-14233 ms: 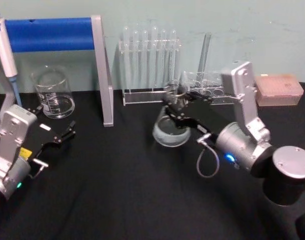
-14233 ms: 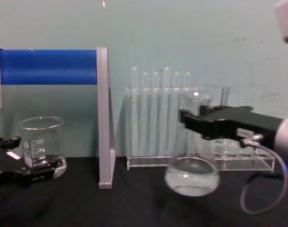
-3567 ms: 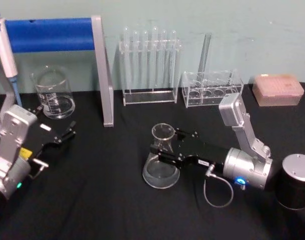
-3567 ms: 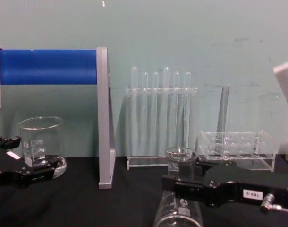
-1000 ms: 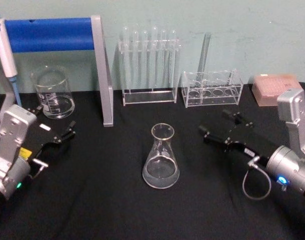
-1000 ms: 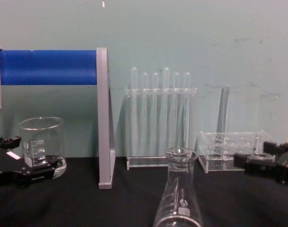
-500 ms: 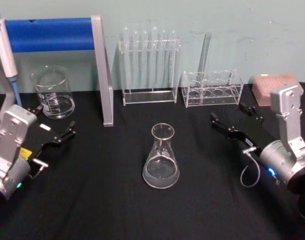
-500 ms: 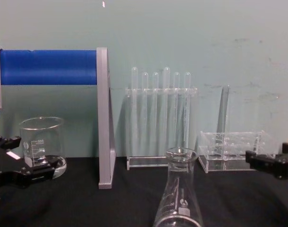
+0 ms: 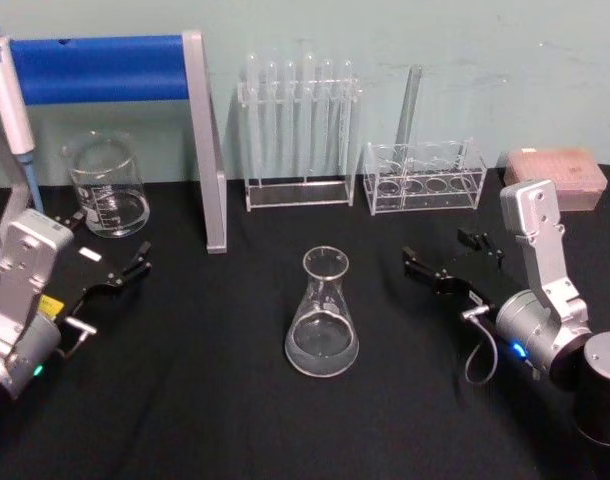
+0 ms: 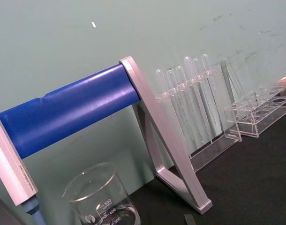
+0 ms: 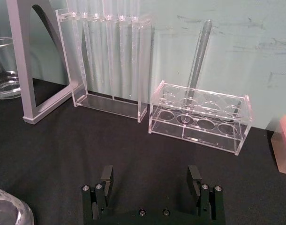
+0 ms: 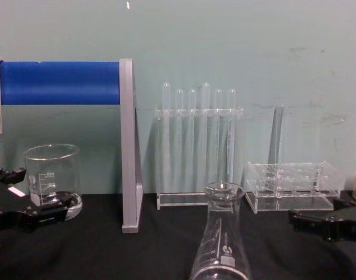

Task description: Grasp the erlenmeyer flask with one hand, shake it three times, then place it back.

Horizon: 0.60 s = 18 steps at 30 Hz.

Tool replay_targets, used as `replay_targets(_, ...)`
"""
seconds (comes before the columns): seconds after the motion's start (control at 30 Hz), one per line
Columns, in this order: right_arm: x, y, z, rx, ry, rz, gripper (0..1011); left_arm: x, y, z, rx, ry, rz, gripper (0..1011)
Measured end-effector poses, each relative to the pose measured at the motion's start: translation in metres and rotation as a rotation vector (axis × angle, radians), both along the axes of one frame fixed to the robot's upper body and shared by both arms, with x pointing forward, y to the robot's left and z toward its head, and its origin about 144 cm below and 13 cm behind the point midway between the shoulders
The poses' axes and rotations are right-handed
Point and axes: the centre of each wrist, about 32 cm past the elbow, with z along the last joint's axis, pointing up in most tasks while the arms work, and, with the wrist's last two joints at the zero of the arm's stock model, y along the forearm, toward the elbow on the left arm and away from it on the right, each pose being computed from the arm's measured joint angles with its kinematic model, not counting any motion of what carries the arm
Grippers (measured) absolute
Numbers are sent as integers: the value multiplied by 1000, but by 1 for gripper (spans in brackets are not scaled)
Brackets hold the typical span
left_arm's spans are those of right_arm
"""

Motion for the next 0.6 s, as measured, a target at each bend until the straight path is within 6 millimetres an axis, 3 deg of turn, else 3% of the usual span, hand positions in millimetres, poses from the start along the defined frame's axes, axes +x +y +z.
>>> replay_targets(0.6, 0, 1, 0, -5, 2, 5, 1000, 0, 0, 0, 0, 0, 0, 1001)
